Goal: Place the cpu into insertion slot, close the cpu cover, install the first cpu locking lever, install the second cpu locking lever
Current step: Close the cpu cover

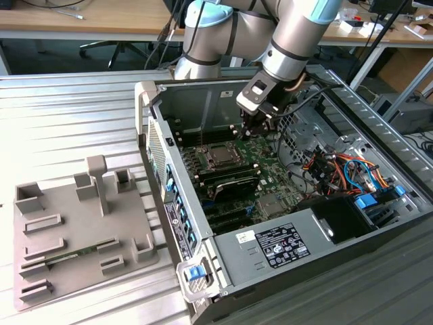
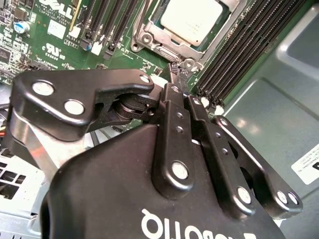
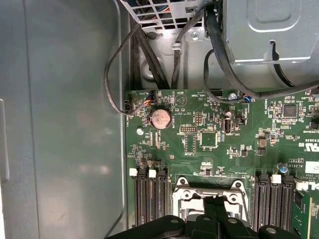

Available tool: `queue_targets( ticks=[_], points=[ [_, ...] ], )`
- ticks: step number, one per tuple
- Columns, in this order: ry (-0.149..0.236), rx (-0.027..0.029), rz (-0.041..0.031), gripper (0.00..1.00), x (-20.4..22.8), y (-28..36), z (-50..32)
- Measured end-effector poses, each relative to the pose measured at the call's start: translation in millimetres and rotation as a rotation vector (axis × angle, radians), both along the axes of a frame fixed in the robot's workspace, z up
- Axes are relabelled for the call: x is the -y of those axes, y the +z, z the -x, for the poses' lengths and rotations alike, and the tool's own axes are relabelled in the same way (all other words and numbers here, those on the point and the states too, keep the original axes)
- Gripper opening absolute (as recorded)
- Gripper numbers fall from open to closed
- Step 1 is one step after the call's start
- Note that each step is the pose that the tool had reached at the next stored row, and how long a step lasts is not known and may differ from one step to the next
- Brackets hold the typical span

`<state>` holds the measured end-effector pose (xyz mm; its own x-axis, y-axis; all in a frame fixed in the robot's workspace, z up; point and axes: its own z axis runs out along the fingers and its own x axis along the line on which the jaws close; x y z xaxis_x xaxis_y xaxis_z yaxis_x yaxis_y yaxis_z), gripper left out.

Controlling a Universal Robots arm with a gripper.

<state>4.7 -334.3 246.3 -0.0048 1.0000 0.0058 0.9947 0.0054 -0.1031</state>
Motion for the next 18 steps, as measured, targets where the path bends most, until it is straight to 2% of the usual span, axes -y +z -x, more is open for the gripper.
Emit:
queue_targets(
  ticks=[3,7,11,18],
  points=[
    [0.007,0.0001,-0.0002,0.11,0.0,-0.7,2.3],
    [0.037,0.0000,0.0000,0.11,0.1,-1.9,5.8],
    [0.038,0.0000,0.0000,0.11,0.1,-2.9,12.7],
    [0.038,0.0000,0.0000,0.11,0.1,-3.7,19.7]
  ],
)
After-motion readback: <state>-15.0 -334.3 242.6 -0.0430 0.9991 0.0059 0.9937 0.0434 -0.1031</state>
